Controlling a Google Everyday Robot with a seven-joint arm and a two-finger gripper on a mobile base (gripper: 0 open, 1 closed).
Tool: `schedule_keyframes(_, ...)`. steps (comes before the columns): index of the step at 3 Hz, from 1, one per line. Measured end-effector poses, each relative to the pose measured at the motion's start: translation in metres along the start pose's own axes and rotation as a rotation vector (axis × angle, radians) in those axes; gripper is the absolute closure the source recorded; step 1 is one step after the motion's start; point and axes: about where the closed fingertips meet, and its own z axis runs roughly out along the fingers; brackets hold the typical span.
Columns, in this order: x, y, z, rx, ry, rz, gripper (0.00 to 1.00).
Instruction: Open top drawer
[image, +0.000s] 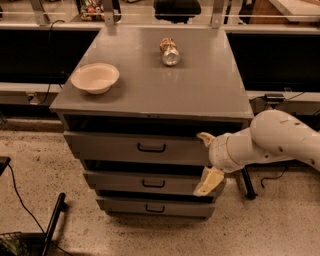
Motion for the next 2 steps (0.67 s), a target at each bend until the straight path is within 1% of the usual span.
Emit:
schedule_keyframes(1,0.016,-0.013,0.023,-0.006,0.007,0.018,0.00)
schedule_keyframes(2,0.024,-0.027,0.028,0.011,0.012,0.022,0.00)
